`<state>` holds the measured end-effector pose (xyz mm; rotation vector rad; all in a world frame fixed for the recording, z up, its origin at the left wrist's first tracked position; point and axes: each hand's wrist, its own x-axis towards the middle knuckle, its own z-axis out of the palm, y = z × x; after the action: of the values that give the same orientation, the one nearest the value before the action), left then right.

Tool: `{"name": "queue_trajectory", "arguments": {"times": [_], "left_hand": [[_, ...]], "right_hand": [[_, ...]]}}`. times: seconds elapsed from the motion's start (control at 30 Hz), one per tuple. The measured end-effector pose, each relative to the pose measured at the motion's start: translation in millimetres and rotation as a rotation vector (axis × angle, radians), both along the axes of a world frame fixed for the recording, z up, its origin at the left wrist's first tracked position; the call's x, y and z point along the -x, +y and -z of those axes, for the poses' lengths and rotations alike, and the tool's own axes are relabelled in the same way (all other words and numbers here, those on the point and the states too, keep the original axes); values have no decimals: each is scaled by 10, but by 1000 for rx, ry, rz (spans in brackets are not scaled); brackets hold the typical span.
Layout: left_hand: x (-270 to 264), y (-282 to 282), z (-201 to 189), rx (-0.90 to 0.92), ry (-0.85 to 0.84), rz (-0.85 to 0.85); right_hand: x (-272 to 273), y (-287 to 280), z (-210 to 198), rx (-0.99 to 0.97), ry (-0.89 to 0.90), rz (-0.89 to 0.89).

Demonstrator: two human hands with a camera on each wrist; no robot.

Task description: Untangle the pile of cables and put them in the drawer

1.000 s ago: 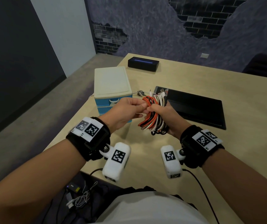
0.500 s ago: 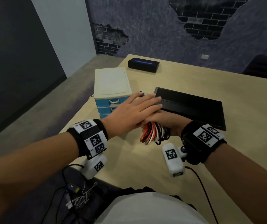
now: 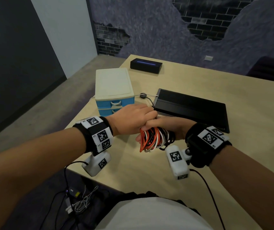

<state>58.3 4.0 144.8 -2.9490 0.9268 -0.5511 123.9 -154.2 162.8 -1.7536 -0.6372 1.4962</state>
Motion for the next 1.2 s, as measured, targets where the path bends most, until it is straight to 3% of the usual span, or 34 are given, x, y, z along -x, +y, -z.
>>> {"name": "queue_trajectory", "arguments": {"times": [0.23, 0.47, 0.53, 0.67, 0.83, 0.93, 1.03, 1.2], "left_hand": [[-38, 31, 80, -48, -2, -41], [-44, 25, 183, -60, 115, -139], [-64, 44, 206, -86, 157, -208], [-129, 80, 145, -168, 210, -372], [-140, 69, 115, -31, 355, -488], [-83, 75, 171, 124, 517, -548], [-21, 103, 184, 278, 664, -581], [57, 131, 204, 335, 740, -627]], "right_hand": [[-25, 36, -32, -27, -348, -27], [-54, 148, 144, 2, -511, -52], [-41, 181, 152, 66, -664, -75], [118, 184, 140, 214, -1143, -84], [187, 232, 240, 326, -1498, -179], [142, 253, 315, 285, -1528, -195], [80, 299, 367, 183, -1431, -199], [61, 373, 460, 78, -1334, -226]]}}
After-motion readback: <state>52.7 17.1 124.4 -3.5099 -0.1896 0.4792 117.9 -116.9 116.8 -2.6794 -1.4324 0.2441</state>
